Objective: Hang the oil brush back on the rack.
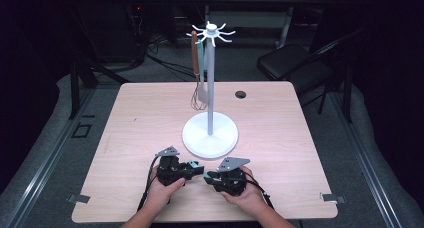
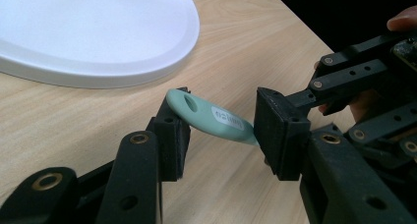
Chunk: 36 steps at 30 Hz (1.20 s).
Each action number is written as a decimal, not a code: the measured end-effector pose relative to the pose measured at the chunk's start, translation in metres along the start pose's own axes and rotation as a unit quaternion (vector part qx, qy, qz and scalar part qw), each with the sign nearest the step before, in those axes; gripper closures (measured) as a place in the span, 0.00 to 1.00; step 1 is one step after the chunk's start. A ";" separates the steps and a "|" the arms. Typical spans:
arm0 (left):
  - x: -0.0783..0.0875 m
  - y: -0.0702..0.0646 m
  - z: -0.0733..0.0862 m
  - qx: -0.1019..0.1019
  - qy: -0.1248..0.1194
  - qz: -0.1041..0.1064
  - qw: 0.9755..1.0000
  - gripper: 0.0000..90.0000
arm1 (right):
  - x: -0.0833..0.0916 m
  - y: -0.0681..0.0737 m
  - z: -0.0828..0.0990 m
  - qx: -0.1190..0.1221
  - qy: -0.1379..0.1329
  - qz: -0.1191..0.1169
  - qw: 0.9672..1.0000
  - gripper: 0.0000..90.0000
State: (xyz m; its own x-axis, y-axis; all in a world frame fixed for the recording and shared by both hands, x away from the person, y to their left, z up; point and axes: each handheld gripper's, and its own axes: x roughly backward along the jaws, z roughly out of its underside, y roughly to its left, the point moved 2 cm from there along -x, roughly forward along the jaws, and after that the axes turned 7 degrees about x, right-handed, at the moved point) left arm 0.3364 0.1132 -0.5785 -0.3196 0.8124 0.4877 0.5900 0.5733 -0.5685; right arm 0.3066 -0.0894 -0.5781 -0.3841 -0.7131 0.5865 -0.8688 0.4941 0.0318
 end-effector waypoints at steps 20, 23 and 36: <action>0.000 -0.002 -0.001 -0.002 0.000 -0.006 1.000 0.64 | 0.011 0.000 0.023 -0.019 0.072 -0.002 0.997 0.86; 0.000 -0.005 -0.002 -0.006 -0.002 -0.010 1.000 0.64 | 0.010 0.002 0.022 -0.018 0.072 0.000 0.997 0.90; 0.009 -0.027 -0.015 -0.016 -0.041 -0.010 0.999 0.70 | 0.017 0.007 0.012 -0.040 0.019 0.013 0.999 0.91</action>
State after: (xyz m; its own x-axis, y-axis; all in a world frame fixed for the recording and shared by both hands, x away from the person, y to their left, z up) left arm 0.3286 0.1032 -0.5488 -0.3905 0.8082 0.4409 0.6063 0.5862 -0.5374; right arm 0.2906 -0.1037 -0.5776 -0.3933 -0.6806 0.6182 -0.8300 0.5520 0.0797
